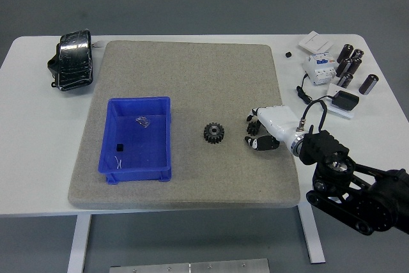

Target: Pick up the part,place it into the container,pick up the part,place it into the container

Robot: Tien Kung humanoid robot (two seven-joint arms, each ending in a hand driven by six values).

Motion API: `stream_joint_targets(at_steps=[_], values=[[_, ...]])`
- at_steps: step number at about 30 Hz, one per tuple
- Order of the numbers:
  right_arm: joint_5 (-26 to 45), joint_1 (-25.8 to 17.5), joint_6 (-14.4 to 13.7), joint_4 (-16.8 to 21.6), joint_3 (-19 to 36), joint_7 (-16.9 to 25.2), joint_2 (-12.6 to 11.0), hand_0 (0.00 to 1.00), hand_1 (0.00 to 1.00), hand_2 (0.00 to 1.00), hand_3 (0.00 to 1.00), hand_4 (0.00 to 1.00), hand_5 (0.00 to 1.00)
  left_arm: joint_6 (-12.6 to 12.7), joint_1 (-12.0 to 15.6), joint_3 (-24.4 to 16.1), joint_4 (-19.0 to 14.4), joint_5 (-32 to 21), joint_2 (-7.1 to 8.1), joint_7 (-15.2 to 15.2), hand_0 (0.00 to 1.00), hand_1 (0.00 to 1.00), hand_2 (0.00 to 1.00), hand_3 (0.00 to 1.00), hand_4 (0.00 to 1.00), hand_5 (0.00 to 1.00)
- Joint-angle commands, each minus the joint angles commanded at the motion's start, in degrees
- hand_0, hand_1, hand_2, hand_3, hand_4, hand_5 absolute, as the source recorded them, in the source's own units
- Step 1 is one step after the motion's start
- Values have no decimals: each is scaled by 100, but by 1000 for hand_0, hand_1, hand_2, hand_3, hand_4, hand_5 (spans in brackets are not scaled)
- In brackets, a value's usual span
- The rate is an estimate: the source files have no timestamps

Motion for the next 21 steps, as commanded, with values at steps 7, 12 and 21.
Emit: stream_joint_targets(at_steps=[7, 12, 21], values=[[17, -17, -18, -40, -51, 23, -9, 263, 394, 452, 675, 476, 299, 5, 3, 13, 0, -23, 1, -9, 695, 678, 660, 581, 727, 291], [39, -21, -68, -35, -60, 60, -11, 278, 403, 434, 634, 529, 120, 13, 1, 18, 2, -37, 4, -22, 695, 678, 661, 582, 727, 290], [84, -18, -141, -62, -101, 114, -6, 282, 399, 429, 600, 549, 41, 17, -2, 27, 2, -49, 3, -31, 694, 678, 661, 581, 726, 291]])
